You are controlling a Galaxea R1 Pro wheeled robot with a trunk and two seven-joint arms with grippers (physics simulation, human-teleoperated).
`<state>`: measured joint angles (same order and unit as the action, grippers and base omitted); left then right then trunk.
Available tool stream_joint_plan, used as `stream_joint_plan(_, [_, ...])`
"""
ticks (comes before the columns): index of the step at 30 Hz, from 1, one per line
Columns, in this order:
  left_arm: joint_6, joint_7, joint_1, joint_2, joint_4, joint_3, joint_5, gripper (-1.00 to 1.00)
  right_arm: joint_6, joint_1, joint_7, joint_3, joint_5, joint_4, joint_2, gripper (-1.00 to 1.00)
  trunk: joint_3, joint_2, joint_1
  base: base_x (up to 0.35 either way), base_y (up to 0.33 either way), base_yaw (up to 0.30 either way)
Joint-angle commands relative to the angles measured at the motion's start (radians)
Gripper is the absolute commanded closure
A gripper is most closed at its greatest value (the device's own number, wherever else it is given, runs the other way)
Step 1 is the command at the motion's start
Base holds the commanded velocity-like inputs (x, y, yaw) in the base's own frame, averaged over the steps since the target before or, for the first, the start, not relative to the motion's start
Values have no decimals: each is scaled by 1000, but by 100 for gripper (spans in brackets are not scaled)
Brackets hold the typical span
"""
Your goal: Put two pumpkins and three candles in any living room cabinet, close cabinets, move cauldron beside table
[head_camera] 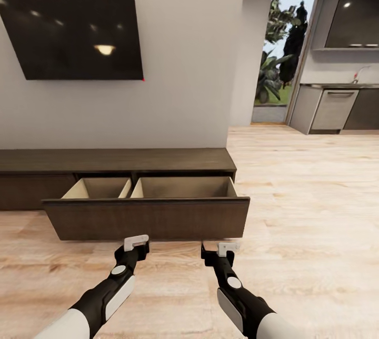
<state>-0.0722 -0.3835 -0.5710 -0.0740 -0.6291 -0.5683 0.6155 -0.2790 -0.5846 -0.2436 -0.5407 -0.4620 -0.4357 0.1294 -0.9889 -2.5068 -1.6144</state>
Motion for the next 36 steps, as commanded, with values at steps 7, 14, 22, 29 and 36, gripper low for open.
stream_joint_plan(7, [-6,-7,-1,-3,-1,-9,10,-100,-5,-1,-6,-9,-10,1,-1,-100,-28,-2,-3,0,0,0])
stream_joint_plan(14, [-6,-6,-1,-3,-1,-9,10,-100,-5,-1,-6,-9,-12,2,-1,-100,-44,-3,-5,0,0,0])
stream_joint_plan(22, [-5,-6,-1,-2,-2,-16,11,-100,-5,-1,-6,-9,-13,2,-2,-100,-44,-3,-5,22,0,0])
stream_joint_plan(29, [0,-6,-1,0,0,-23,12,-100,-5,-1,-6,-8,-13,2,-2,-100,-44,-3,-5,256,0,0])
stream_joint_plan(36, [0,-7,-1,0,0,-24,11,-100,-5,-1,-6,-8,-14,2,-2,-100,-44,-3,-5,292,0,0])
